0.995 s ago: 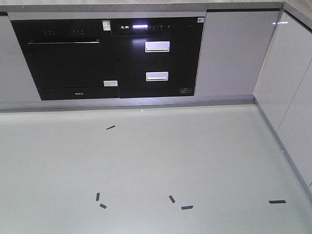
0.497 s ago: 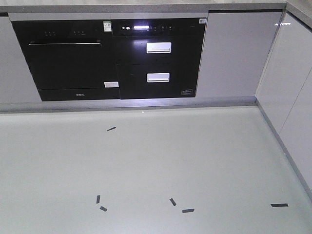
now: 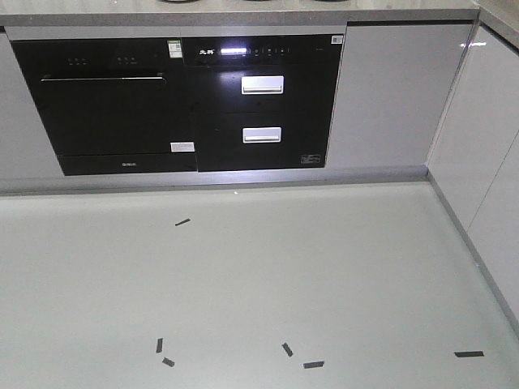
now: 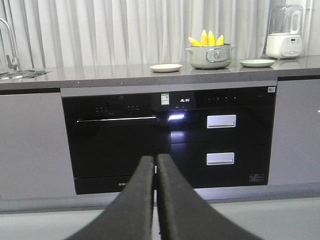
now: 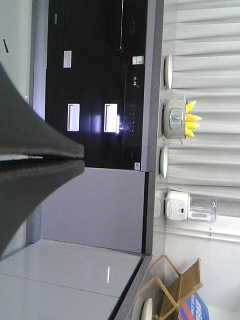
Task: Distribute corn equally
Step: 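Drive the base forward toward the counter with the corn pot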
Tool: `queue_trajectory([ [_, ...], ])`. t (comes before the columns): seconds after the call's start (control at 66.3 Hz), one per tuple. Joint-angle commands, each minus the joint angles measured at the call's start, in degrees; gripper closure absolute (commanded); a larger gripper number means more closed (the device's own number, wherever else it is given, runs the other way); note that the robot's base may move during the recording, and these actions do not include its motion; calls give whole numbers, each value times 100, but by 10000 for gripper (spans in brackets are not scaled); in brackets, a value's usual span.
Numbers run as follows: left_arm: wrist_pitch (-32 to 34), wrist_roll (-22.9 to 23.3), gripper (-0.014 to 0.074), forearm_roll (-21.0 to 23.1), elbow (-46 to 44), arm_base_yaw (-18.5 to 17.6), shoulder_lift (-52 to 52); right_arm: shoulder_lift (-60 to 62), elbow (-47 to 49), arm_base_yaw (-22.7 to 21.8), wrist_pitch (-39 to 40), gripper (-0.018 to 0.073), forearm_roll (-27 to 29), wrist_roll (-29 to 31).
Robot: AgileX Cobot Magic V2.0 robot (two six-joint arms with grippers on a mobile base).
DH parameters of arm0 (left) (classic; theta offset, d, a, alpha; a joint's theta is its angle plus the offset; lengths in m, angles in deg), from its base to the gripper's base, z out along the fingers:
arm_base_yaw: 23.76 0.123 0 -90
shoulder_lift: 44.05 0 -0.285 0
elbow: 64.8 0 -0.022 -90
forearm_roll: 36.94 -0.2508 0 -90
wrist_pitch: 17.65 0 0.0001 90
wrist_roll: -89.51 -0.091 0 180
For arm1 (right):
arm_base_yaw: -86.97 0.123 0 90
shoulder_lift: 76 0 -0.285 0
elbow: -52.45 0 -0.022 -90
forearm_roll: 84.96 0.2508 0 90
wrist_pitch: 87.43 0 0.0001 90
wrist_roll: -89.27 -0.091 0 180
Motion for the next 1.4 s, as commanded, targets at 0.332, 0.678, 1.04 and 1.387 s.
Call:
queue_trajectory([
  [0.332, 422, 32, 603, 48, -95, 4, -95, 48, -45, -30, 440, 565, -44, 0],
  [0.678, 422, 32, 603, 48, -95, 4, -95, 48, -45, -30, 440, 565, -44, 0],
  [1.04, 422, 32, 603, 48, -95, 4, -95, 48, -45, -30, 440, 565, -44, 0],
  [1.387, 422, 32, 603, 48, -95, 4, -95, 48, -45, -30, 440, 565, -44, 0],
])
